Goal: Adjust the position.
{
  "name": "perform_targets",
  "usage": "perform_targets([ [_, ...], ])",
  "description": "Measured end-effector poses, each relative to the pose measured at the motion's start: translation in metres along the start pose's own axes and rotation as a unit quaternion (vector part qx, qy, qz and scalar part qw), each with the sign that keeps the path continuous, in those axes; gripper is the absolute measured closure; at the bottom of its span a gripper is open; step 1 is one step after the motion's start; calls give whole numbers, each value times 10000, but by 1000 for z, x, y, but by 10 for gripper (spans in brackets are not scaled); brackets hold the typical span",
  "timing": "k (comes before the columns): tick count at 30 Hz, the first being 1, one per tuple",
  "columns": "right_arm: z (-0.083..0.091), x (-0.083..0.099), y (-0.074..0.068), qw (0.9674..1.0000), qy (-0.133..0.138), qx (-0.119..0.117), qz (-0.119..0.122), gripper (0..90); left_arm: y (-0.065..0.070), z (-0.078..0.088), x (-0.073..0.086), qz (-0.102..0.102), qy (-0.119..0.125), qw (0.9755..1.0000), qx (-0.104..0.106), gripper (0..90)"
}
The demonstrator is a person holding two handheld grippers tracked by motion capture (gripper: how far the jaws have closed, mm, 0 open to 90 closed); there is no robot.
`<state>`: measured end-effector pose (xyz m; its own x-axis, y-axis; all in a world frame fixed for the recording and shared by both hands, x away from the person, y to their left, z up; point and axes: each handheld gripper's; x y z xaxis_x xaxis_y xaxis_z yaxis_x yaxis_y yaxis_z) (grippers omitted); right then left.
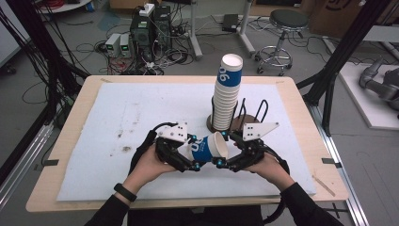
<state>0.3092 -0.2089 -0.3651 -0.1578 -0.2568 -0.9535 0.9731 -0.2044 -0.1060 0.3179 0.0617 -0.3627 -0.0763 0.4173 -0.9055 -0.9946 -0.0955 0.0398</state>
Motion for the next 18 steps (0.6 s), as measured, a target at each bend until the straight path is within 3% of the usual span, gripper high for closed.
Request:
perform_targets([
  [5,3,0,1,9997,235,-26,-108,174,-1,4,0,-63,238,9997,7,290],
  [11,8,0,3,9976,601,-78,-334,174,-4,8,3,145,702,9974,91,290],
  [13,11,0,4,9966,708,-67,-415,174,-6,11,6,278,982,9947,87,291],
  [15,13,1,6,9947,879,-22,-536,174,-9,16,8,458,1295,9904,129,291],
  [18,13,2,8,9923,1015,-96,-702,174,-10,18,11,573,1552,9861,164,290],
])
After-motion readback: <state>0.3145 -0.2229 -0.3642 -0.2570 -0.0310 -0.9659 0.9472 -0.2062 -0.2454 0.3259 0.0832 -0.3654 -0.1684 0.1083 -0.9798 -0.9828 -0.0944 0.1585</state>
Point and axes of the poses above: each handheld gripper's, and its own axes: z roughly backward along the jaws, x roughly out of its underside, y roughly to its right, and after that the axes turned 3 degrees about y, right-handed
